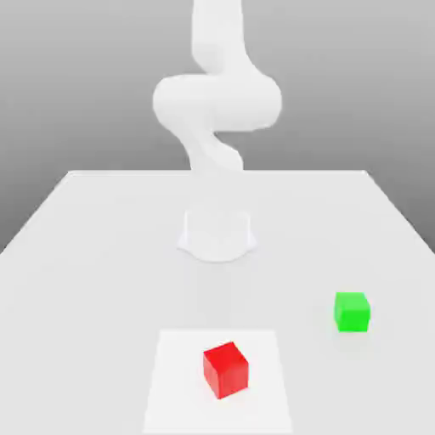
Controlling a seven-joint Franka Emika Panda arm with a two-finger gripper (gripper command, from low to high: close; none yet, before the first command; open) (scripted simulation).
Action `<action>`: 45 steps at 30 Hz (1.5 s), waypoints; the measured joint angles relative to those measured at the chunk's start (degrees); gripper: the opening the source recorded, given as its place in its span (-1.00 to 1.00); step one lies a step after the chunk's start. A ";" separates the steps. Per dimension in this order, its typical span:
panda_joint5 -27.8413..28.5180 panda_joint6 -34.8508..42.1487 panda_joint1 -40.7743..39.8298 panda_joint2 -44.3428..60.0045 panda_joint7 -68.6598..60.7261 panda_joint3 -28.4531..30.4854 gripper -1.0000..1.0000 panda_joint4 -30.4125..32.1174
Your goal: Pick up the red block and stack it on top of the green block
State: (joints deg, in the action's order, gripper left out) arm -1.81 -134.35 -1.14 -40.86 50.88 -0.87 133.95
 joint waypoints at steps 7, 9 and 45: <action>-3.76 -7.26 -3.15 14.13 15.40 -3.63 0.00 6.14; -4.26 -9.31 -3.99 18.06 20.10 -4.84 0.00 7.86; 0.80 -22.97 1.32 42.74 52.40 -9.60 -1.00 21.39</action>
State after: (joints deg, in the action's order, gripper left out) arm -1.01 -157.33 0.18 1.88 103.28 -10.47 155.33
